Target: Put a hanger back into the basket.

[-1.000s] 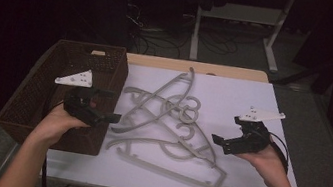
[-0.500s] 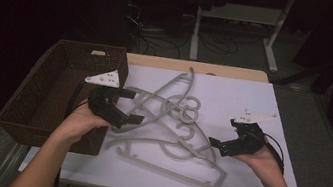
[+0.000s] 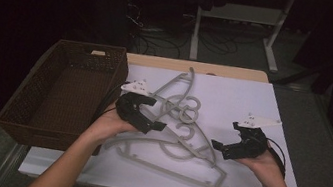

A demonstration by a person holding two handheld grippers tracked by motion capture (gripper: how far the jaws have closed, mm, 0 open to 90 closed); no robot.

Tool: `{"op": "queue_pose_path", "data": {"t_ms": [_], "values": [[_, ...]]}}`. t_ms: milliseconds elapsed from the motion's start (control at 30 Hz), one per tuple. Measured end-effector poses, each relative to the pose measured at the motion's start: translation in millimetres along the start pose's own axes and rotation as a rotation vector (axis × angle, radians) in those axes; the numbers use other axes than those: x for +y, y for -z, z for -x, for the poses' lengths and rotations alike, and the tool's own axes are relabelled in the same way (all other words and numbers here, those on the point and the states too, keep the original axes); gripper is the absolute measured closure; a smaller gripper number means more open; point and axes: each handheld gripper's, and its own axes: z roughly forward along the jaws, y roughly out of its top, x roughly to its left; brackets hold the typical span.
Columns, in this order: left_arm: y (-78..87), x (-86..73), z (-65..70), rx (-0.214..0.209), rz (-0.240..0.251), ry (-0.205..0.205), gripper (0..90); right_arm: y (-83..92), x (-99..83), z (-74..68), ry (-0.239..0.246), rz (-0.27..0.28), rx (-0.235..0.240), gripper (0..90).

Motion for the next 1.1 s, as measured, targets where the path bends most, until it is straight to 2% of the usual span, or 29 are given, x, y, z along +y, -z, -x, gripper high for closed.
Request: {"op": "queue_pose_path", "data": {"t_ms": [233,333,433,567,667,700,733,833,933,1100], "values": [[-20.4,-5.2,-11.3,0.035,-0.036,0.010,0.0,-0.6,-2.8,0.0,-0.001,0.004,0.003,0.0],[-26.6,-10.1,-17.0,0.052,-0.038,0.022,0.0,-1.0,-2.9,0.8,-0.001,0.004,0.001,0.0],[-32.7,-14.8,-22.5,0.072,-0.068,0.024,0.2,-2.1,-3.1,1.4,-0.002,0.001,0.001,0.0],[-37.9,-23.1,-29.2,0.084,-0.077,0.041,6.9,-3.6,-3.9,1.7,0.000,-0.008,0.002,0.0],[-40.2,-28.4,-33.1,0.128,-0.104,0.038,14.8,-3.5,-3.7,1.6,0.002,-0.007,0.002,0.0],[-40.7,-29.9,-34.6,0.140,-0.114,0.039,20.5,-3.4,-3.7,1.3,0.002,-0.008,0.004,0.0],[-40.9,-31.3,-35.8,0.151,-0.123,0.041,20.5,-3.4,-3.7,1.3,0.002,-0.008,0.004,0.0],[-41.0,-34.9,-38.7,0.165,-0.131,0.050,30.6,-3.8,-3.8,1.1,0.001,-0.010,0.006,0.0],[-40.8,-37.1,-40.9,0.181,-0.143,0.059,45.4,-3.9,-3.7,1.0,0.002,-0.011,0.007,0.0],[-42.0,-40.0,-43.0,0.188,-0.177,0.079,52.3,-4.6,-4.0,0.9,0.005,-0.018,0.007,0.0]]}}
